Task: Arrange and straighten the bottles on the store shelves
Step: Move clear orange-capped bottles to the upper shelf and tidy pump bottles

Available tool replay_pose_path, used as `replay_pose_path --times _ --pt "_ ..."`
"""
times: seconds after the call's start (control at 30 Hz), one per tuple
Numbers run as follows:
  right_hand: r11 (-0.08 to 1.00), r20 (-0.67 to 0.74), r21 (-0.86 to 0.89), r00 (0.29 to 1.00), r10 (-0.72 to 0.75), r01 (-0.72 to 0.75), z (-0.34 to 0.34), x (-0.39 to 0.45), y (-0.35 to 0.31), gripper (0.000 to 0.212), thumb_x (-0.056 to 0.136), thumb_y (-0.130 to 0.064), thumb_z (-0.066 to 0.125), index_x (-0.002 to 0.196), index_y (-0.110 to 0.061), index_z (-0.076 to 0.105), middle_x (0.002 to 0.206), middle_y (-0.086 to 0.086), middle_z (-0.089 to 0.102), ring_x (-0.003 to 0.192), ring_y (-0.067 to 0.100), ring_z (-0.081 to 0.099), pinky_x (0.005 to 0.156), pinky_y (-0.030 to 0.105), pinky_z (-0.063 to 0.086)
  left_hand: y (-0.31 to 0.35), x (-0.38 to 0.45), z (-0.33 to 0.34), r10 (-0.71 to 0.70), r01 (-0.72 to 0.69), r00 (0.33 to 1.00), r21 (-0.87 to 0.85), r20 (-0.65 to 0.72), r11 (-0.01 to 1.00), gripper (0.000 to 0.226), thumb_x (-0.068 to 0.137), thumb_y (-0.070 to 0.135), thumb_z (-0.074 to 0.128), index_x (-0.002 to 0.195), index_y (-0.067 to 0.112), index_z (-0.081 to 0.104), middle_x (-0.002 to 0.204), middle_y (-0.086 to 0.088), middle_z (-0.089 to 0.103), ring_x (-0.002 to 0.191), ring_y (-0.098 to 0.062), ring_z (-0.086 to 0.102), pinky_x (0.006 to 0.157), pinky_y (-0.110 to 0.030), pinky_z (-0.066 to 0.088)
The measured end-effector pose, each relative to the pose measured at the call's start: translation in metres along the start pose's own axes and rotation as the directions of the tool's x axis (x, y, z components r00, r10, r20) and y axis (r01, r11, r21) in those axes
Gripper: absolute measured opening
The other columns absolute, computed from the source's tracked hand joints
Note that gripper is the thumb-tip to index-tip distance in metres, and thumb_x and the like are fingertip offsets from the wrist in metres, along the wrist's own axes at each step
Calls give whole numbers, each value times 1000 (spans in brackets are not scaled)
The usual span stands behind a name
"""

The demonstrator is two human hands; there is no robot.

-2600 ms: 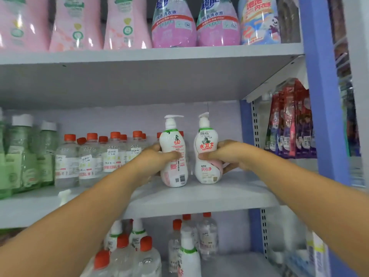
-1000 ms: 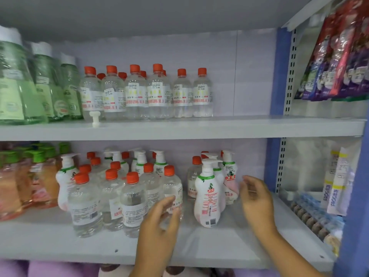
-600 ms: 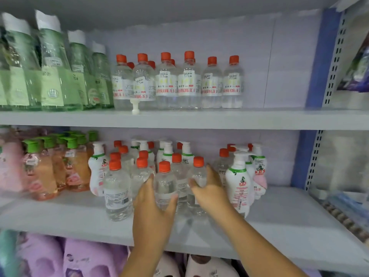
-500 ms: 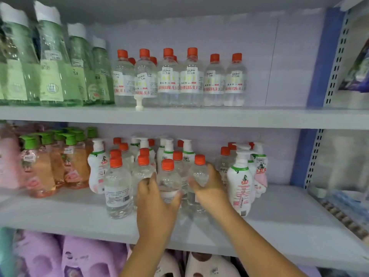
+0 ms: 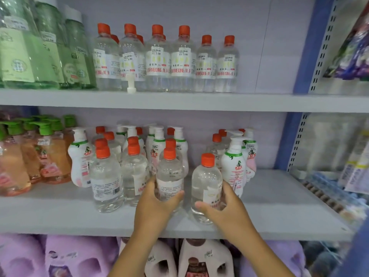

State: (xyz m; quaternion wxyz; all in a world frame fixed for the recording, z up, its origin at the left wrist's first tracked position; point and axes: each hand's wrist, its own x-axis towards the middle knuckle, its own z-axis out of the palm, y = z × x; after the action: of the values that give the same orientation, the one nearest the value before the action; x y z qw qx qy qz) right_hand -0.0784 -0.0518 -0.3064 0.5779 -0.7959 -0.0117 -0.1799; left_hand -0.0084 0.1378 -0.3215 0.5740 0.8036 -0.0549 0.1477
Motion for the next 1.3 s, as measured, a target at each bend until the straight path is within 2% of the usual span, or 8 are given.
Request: replay_pose_path --times 0.2,0.37,0.47,0.6,0.73,1.0,1.2,1.3 --pt "998 -48 -9 997 -62 62 -32 -32 -36 64 62 -35 92 115 -56 64 111 -24 75 102 -2 71 82 19 58 27 -43 -34 87 -83 996 -101 32 991 58 61 50 92 112 47 66 99 23 77 87 2 74 82 -32 60" --pt "971 -72 -11 969 -237 237 -81 -63 -116 88 35 -59 95 118 -54 67 103 -14 79 90 5 77 69 12 56 95 -74 -90 328 -333 943 -124 -62 935 74 48 61 86 119 52 67 94 16 80 82 -3 77 62 -7 55" --pt "914 -131 -8 906 -402 405 -111 -60 -185 74 36 -64 91 108 -53 73 91 -14 80 78 5 77 58 10 54 160 -68 -118 494 -498 867 -164 -65 852 84 56 77 85 131 45 65 107 7 80 90 -19 80 70 -38 64" --pt "851 -155 23 842 -516 525 -143 -21 -255 69 47 -78 85 108 -48 72 105 -14 79 92 8 77 69 28 62 248 -42 -123 639 -659 750 -101 -172 746 59 56 91 71 107 62 66 98 28 77 83 3 76 64 -26 60" --pt "910 -157 -64 896 -416 411 -164 51 -275 68 54 -66 88 112 -38 67 106 -15 77 94 7 76 84 40 61 297 2 -103 582 -583 812 -90 -39 807 60 59 82 77 110 55 60 99 31 75 86 8 73 74 -26 57" --pt "942 -164 -298 964 -209 154 -167 137 -244 63 74 -48 87 121 -26 52 107 -7 66 89 10 67 57 26 52 299 89 -41 330 -345 931 84 155 935 75 71 60 87 132 36 50 110 10 72 93 -13 71 83 -39 60" --pt "870 -99 -490 989 -111 49 -166 170 -244 92 77 -53 83 144 -18 30 108 -5 57 89 12 59 65 32 58 315 128 -30 271 -344 928 315 254 884 72 73 59 86 130 32 51 100 14 65 82 -8 65 60 -24 50" --pt "788 -91 -614 996 -24 -37 -162 185 -250 104 77 -60 80 150 -14 22 115 0 54 91 19 61 77 43 64 335 146 -25 365 -420 907 417 208 806 100 77 59 83 155 23 33 133 3 60 110 -19 63 78 -32 53"
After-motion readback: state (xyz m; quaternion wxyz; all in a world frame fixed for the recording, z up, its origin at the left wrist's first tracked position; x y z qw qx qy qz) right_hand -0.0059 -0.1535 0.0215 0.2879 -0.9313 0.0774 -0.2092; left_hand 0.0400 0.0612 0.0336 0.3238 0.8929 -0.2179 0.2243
